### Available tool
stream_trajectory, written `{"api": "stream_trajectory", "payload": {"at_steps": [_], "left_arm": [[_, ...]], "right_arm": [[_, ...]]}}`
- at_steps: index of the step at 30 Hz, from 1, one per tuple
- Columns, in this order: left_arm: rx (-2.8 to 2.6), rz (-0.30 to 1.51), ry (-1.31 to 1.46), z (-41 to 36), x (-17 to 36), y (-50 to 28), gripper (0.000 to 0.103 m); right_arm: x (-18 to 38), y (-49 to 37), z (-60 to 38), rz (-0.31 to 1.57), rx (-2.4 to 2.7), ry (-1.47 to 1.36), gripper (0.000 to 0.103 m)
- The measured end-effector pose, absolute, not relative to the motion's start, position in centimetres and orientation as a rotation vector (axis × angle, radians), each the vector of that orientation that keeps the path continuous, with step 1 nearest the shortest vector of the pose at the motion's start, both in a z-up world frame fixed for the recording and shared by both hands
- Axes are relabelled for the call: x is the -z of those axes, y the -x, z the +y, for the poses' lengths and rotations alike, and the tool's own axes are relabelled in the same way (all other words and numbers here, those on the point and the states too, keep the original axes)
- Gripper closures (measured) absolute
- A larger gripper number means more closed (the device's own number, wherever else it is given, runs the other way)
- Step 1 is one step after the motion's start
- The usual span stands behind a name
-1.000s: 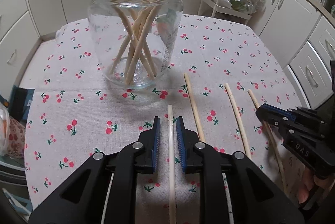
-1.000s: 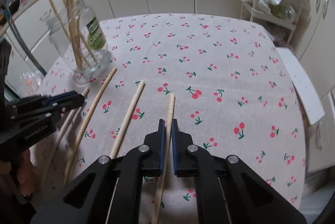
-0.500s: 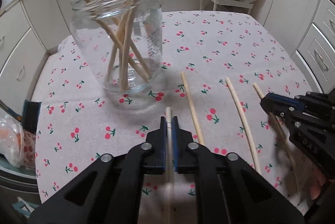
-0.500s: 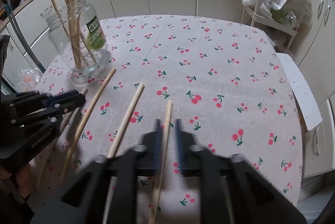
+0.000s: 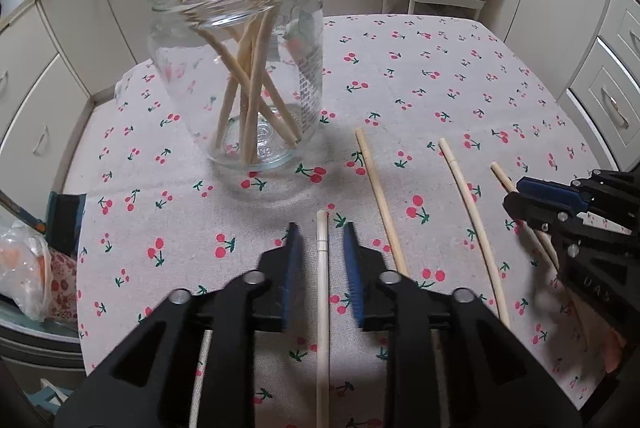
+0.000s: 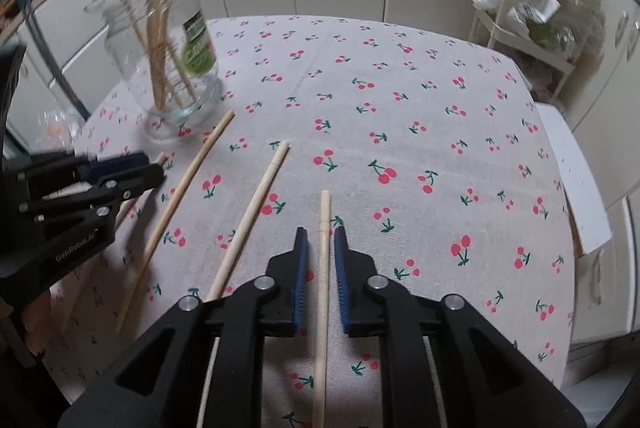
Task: Organize utensils
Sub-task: 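Close the left tool on a wooden stick while the right tool grasps another, then raise both held sticks upright above the glass jar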
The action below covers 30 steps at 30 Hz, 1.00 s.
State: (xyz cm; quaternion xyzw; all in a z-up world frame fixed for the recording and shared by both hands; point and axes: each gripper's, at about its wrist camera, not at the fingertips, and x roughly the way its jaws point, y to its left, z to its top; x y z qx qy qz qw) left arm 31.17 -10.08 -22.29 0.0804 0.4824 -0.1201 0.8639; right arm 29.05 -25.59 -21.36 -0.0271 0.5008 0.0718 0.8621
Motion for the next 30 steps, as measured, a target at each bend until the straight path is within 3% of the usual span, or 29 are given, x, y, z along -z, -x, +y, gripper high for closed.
{"api": "stream_trajectory", "payload": {"at_steps": [4, 6, 7, 8, 9, 30], "left_arm": [[0.251, 1.003, -0.161, -10.3, 22.4, -31.2, 0.074], [0.254, 0.996, -0.158, -10.3, 22.4, -31.2, 0.076], [0.258, 0.994, -0.158, -10.4, 22.4, -31.2, 0.082], [0.265, 0.993, -0.161, -10.4, 22.4, -31.1, 0.097], [0.269, 0.995, -0.161, -10.4, 22.4, -31.1, 0.098], [0.305, 0.943, -0.098, -8.8, 18.3, -28.4, 0.098]], "right_arm": [[21.4, -29.1, -25.8, 1.047, -0.158, 0.045, 0.087], [21.4, -29.0, -26.0, 1.033, -0.148, 0.040, 0.097], [21.4, -28.9, -26.3, 1.032, -0.150, 0.019, 0.097], [21.3, -28.9, -26.5, 1.032, -0.149, 0.003, 0.097], [21.3, -28.7, -26.7, 1.031, -0.147, -0.011, 0.097], [18.7, -25.5, -28.7, 0.993, -0.265, -0.352, 0.097]]}}
